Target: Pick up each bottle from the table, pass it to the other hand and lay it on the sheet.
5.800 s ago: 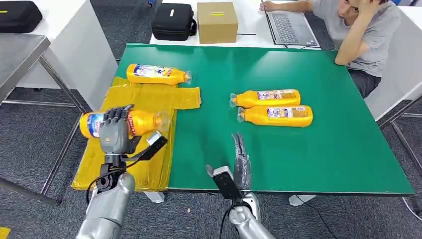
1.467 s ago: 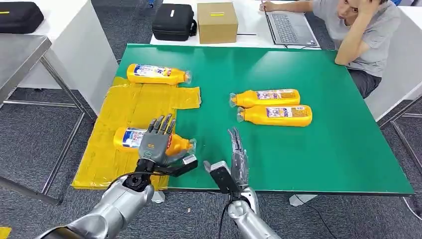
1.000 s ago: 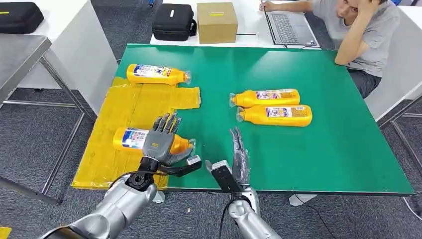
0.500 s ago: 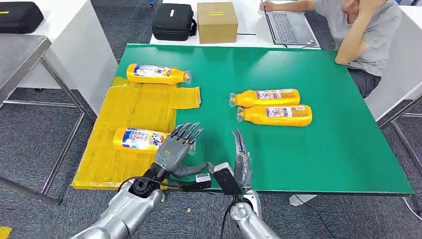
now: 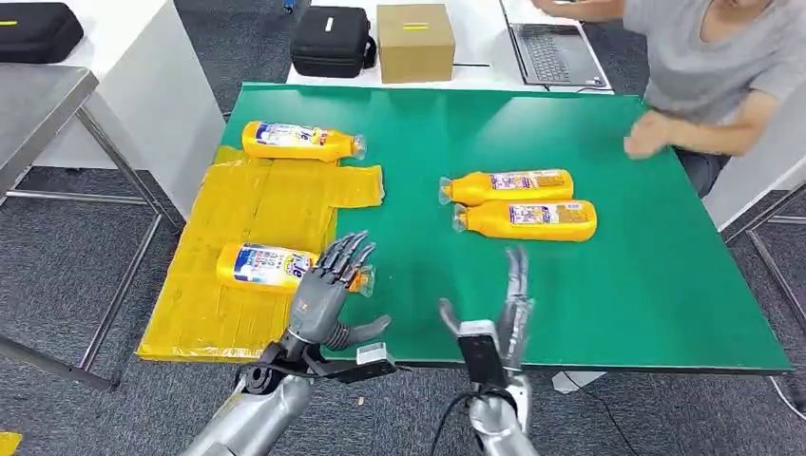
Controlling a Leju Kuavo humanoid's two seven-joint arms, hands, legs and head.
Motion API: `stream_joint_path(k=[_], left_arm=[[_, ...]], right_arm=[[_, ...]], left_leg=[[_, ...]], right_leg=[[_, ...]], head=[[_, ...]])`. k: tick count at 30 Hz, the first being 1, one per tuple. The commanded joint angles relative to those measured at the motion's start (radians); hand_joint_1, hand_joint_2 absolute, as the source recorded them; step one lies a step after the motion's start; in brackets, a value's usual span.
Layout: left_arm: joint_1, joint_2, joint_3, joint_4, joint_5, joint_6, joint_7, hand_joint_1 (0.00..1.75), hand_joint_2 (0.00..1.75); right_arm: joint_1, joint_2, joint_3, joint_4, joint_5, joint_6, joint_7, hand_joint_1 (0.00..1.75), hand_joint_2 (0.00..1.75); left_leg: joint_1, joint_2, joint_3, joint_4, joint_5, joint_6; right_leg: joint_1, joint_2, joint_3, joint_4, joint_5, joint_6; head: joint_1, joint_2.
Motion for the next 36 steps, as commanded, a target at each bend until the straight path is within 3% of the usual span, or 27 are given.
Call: stream_joint_path(k=[1,15,20,27,28,30,31,33,36], left_arm=[[-0.020,-0.025,0.124,0.051,0.215,0.003,-0.114,0.00,1.75],[-0.046,-0.025,0.116,0.105,0.345,-0.036,-0.157,0.00,1.75],[-0.003,-0.026,0.109,0.001,0.577,-0.219,-0.189,0.00,1.75],[0.035,-0.044,0.129,-0.092,0.718,-0.202,-0.189,0.00,1.75],[0.035,-0.044,0.129,-0.092,0.718,-0.202,-0.189,0.00,1.75],[0.030,-0.041,0.127,-0.094,0.810,-0.149,-0.189,0.00,1.75],[0.023,-0.032,0.114,-0.090,0.835,-0.126,-0.189,0.00,1.75],[0.012,-0.016,0.082,-0.100,0.843,-0.102,-0.189,0.00,1.75],[0.022,-0.006,0.050,-0.147,0.904,-0.131,-0.189,0.00,1.75]], right_arm=[[0.125,-0.062,0.010,-0.301,-0.082,0.000,0.000,0.00,1.75],[0.139,-0.085,0.074,-0.369,-0.113,0.000,0.000,0.00,1.75],[0.139,-0.103,0.110,-0.375,-0.197,0.000,0.000,0.00,1.75],[0.133,-0.118,0.163,-0.336,-0.242,0.000,0.000,0.00,1.75],[0.133,-0.118,0.163,-0.336,-0.242,0.000,0.000,0.00,0.00],[0.124,-0.123,0.211,-0.266,-0.304,0.031,0.000,0.00,0.00],[0.111,-0.167,0.271,-0.254,-0.277,0.048,0.000,0.00,1.75],[0.101,-0.190,0.329,-0.232,-0.268,0.000,0.000,0.00,1.75],[0.091,-0.175,0.311,-0.204,-0.231,0.000,0.000,0.00,1.75]], left_leg=[[0.000,0.000,0.004,0.001,-0.003,-0.002],[0.001,0.001,0.003,0.000,-0.001,-0.001],[0.000,0.001,0.005,0.001,-0.003,-0.002],[0.001,0.002,0.005,0.000,-0.003,-0.002],[0.001,0.002,0.004,-0.001,-0.002,-0.001],[0.001,0.001,0.005,-0.001,-0.002,-0.002],[0.001,0.002,0.004,-0.001,-0.001,-0.001],[0.001,0.004,0.005,-0.001,-0.002,-0.001],[0.001,0.002,0.003,-0.001,-0.001,-0.001]], right_leg=[[0.000,-0.002,0.004,0.002,-0.003,-0.002],[0.001,0.000,0.003,-0.001,-0.001,-0.001],[0.001,-0.001,0.004,0.001,-0.003,-0.002],[0.001,0.001,0.004,0.000,-0.002,-0.002],[0.001,0.000,0.003,-0.001,-0.002,-0.001],[0.001,0.000,0.005,-0.001,-0.002,-0.002],[0.001,0.001,0.003,-0.001,-0.001,-0.001],[0.001,0.002,0.004,-0.002,-0.001,-0.001],[0.001,0.001,0.003,-0.001,-0.001,-0.001]], head=[[0.000,0.000],[0.000,0.000],[0.000,0.000],[0.000,0.000],[0.000,0.000],[0.000,0.000],[0.000,0.000],[0.000,0.000],[0.000,0.000]])
